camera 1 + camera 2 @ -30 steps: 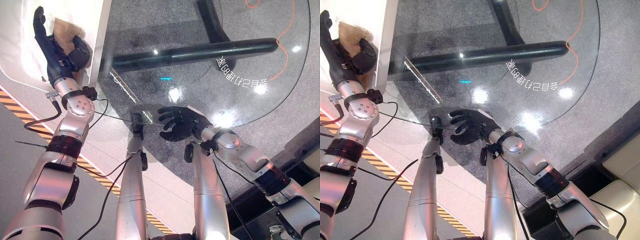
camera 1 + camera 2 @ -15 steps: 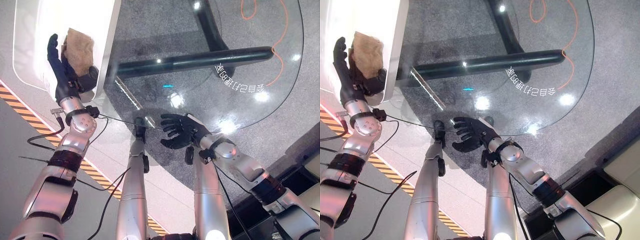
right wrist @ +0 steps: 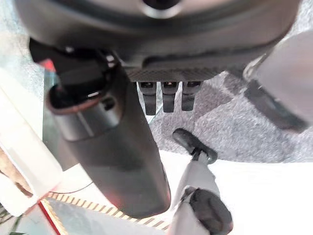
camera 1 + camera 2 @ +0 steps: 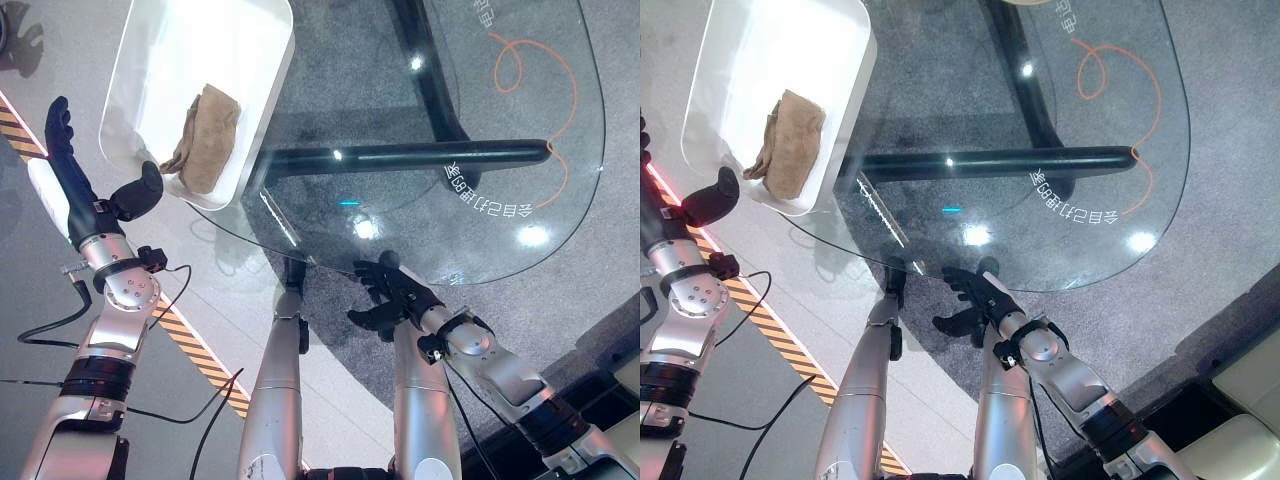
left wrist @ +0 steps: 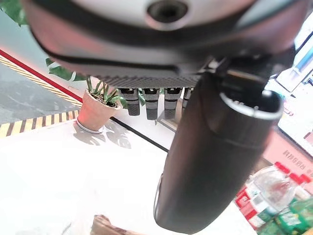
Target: Wipe the table with a cloth and put it in the basket.
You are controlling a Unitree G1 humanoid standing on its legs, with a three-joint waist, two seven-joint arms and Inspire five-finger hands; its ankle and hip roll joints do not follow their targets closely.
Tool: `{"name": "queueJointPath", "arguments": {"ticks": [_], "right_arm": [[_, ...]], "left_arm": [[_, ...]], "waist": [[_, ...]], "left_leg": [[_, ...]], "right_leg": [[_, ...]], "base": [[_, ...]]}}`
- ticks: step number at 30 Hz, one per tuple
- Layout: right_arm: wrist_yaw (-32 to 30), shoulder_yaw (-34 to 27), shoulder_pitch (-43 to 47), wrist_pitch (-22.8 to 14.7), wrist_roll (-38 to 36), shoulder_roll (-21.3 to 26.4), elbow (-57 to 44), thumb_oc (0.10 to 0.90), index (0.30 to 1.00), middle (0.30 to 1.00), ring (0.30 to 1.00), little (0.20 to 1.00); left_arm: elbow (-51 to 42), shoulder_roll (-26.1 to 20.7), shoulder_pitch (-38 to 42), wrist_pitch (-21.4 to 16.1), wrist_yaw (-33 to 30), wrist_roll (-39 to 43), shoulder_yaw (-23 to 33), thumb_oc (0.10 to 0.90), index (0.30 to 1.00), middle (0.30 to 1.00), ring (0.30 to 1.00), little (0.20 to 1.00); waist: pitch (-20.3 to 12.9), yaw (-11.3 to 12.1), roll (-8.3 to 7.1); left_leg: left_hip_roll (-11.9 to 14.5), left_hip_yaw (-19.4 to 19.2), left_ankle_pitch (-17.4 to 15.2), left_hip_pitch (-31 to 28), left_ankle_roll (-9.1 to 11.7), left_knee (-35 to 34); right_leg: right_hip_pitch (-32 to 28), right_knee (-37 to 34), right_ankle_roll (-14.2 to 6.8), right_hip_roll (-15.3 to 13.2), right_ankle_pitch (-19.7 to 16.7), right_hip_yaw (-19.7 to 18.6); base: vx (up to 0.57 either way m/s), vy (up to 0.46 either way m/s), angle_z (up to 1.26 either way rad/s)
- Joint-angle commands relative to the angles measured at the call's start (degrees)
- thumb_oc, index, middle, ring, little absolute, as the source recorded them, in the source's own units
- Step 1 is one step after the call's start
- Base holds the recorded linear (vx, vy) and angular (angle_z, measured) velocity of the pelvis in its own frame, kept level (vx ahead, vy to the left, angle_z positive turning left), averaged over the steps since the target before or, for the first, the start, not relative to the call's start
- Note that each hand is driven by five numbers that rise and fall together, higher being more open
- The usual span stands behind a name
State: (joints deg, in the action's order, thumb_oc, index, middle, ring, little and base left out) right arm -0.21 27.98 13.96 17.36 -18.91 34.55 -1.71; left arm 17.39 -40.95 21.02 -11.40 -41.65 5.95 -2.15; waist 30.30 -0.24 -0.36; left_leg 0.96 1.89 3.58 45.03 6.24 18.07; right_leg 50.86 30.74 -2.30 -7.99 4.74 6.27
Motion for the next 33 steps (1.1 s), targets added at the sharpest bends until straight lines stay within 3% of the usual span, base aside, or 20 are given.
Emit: {"name": "queueJointPath", "arguments": {"ticks": [1, 5, 8, 10, 14, 15, 19, 23, 33], "right_arm": [[0.3, -0.3, -4.1, -4.0, 0.8, 1.2, -6.3, 0.8, 0.9, 0.9, 0.9, 0.9], [-0.6, -0.2, -5.5, -6.2, 2.2, 0.0, -2.3, 0.8, 0.9, 0.9, 0.9, 0.9], [-2.2, -0.1, -6.8, -7.6, 5.8, -1.5, 1.5, 0.8, 0.9, 0.9, 0.9, 0.9], [-3.0, -1.1, -8.4, -11.2, 7.5, -2.3, 7.0, 0.8, 0.9, 0.9, 0.9, 0.9], [-3.2, -2.3, -8.9, -14.3, 6.5, -3.6, 13.6, 0.8, 0.9, 0.9, 0.9, 0.9], [-4.0, -3.3, -9.0, -15.1, 5.4, -5.2, 18.0, 0.8, 0.9, 0.9, 0.9, 0.9], [-5.3, -4.9, -9.7, -16.1, 6.1, -7.8, 24.9, 0.8, 0.9, 0.9, 0.9, 0.9], [-7.0, -6.6, -11.9, -16.5, 6.7, -10.7, 30.9, 0.8, 0.9, 0.9, 0.9, 0.9], [-8.2, -9.3, -13.6, -13.2, 1.7, -15.6, 47.1, 0.8, 0.9, 0.9, 0.9, 0.9]], "left_arm": [[-5.3, -2.5, -0.6, -7.1, -0.2, 2.8, 7.0, 0.8, 0.9, 0.9, 0.9, 0.9], [-5.8, 0.1, -3.1, -8.9, 5.6, 9.6, 6.8, 0.8, 0.9, 0.9, 0.9, 0.9], [-6.5, 3.2, -6.0, -7.8, 7.9, 9.1, 5.6, 0.8, 0.9, 0.9, 0.9, 0.9], [-6.8, 6.4, -9.3, -6.9, 11.3, 12.2, 4.3, 0.8, 0.9, 0.9, 0.9, 0.9], [-4.2, 9.1, -11.2, -4.9, 14.8, 15.5, 2.4, 0.8, 0.9, 0.9, 0.9, 0.9], [-1.5, 11.5, -12.3, -2.6, 17.8, 18.2, 0.9, 0.8, 0.9, 0.9, 0.9, 0.9], [3.4, 15.6, -14.7, -1.6, 21.4, 23.4, -1.8, 0.8, 0.9, 0.9, 0.9, 0.9], [10.4, 19.7, -18.8, 0.2, 26.8, 30.4, -3.6, 0.8, 0.9, 0.9, 0.9, 0.9], [27.6, 26.0, -22.1, 7.3, 36.1, 28.3, -8.7, 0.8, 0.9, 0.9, 0.9, 0.9]], "waist": [[-0.5, -1.0, 1.28], [-0.5, -0.5, 0.95], [-0.5, -0.1, 0.7], [-0.5, 0.3, 0.6], [-0.5, 0.4, 0.39], [-0.5, 0.6, 0.07], [-0.9, 0.4, -0.06], [-5.0, 0.2, -0.39], [-13.8, 0.2, -0.56]], "left_leg": [[-5.3, -7.0, -4.5, -2.1, -4.7, 2.9], [-5.2, -5.7, -4.3, -5.4, -4.4, 1.5], [-5.2, -4.8, -3.9, -8.4, -4.4, 0.0], [-5.2, -3.9, -3.4, -12.3, -4.2, -2.1], [-5.1, -3.0, -3.0, -17.2, -3.9, -4.3], [-4.9, -2.2, -2.6, -21.7, -3.6, -6.2], [-4.4, -1.2, -2.5, -28.5, -3.2, -8.3], [-3.8, -1.1, -2.7, -32.8, -2.7, -10.3], [-2.0, -1.7, -2.5, -41.1, -2.4, -15.8]], "right_leg": [[-7.8, -10.7, -1.2, 4.8, -3.3, 1.0], [-10.9, -11.1, -1.2, 5.1, -2.6, 1.3], [-13.8, -11.6, -1.2, 5.4, -2.1, 1.3], [-17.4, -12.4, -1.2, 5.8, -1.8, 1.2], [-22.2, -13.9, -1.4, 5.9, -1.6, 1.1], [-26.7, -15.5, -1.5, 6.0, -1.7, 1.2], [-34.4, -18.3, -1.1, 6.2, -1.8, 1.6], [-40.3, -22.0, -0.7, 6.0, -2.3, 2.0], [-49.3, -27.7, -1.0, 6.1, -3.2, 1.9]], "base": [[-0.05, -0.101, 0.03], [-0.04, -0.107, 0.01], [-0.05, -0.111, 0.02], [-0.05, -0.107, 0.02], [-0.03, -0.093, -0.01], [-0.05, -0.142, -0.04], [-0.01, -0.106, -0.02], [0.03, -0.08, 0.07], [0.05, -0.045, -0.03]]}}
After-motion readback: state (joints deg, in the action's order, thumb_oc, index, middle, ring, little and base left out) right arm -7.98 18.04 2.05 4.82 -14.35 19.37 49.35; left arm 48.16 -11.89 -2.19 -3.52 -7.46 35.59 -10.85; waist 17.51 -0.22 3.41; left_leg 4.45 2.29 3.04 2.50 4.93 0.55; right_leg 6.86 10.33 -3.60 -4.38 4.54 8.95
